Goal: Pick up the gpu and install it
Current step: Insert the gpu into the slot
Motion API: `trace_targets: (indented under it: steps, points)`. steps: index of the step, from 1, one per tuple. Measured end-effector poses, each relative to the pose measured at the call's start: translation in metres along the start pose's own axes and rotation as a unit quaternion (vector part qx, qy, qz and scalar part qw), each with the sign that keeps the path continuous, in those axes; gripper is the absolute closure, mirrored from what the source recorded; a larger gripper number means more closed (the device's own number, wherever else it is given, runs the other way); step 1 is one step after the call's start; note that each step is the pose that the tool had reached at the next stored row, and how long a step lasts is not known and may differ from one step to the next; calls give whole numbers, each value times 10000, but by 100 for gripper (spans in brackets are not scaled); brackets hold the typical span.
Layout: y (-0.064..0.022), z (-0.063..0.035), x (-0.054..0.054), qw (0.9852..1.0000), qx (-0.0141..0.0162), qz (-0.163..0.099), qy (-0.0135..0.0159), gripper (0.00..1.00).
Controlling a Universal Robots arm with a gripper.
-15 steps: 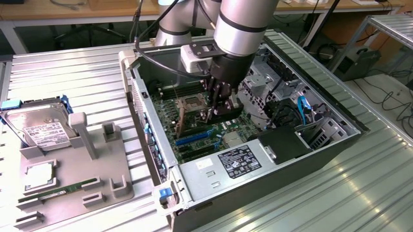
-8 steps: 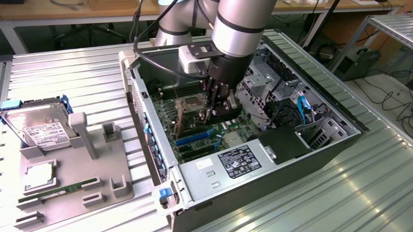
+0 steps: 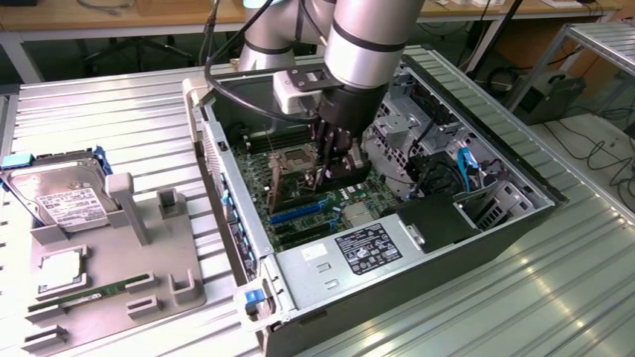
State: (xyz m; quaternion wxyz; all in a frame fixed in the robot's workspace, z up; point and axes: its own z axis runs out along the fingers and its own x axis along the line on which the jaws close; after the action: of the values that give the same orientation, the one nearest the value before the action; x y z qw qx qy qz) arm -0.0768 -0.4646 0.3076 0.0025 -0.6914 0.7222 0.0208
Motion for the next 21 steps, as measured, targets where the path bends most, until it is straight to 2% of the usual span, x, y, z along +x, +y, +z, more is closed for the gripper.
trace_targets:
  steps: [12,21]
  points:
    - [11,13,1,10000,0,0,0,73]
    - [57,78,5,10000,0,0,0,73]
